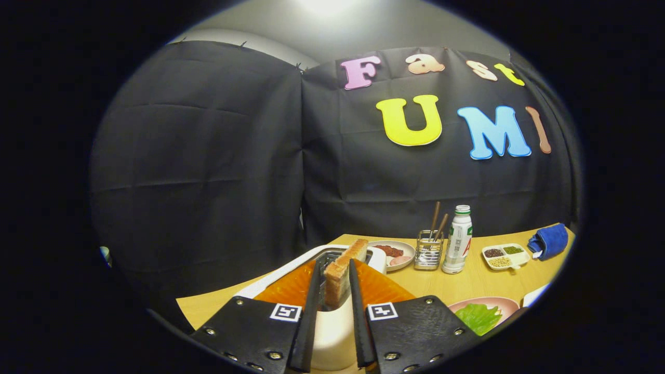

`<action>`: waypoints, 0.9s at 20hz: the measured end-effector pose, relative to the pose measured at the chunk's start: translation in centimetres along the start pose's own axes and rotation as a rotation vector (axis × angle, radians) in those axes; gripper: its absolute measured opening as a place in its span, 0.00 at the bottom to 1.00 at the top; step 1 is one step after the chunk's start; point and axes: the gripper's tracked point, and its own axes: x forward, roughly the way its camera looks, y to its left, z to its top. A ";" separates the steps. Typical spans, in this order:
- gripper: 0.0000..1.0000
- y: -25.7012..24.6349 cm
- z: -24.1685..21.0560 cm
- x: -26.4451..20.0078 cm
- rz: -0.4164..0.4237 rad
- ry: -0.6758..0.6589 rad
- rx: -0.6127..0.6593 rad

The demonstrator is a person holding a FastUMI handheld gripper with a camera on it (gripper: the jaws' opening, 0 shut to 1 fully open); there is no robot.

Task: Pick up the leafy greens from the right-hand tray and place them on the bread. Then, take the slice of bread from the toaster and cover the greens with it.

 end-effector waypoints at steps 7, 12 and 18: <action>0.02 0.3 0.9 -0.1 0.035 -0.012 0.073; 0.02 -1.2 4.7 -1.5 0.052 -0.089 0.147; 0.02 -5.7 8.7 -4.8 0.017 -0.179 0.205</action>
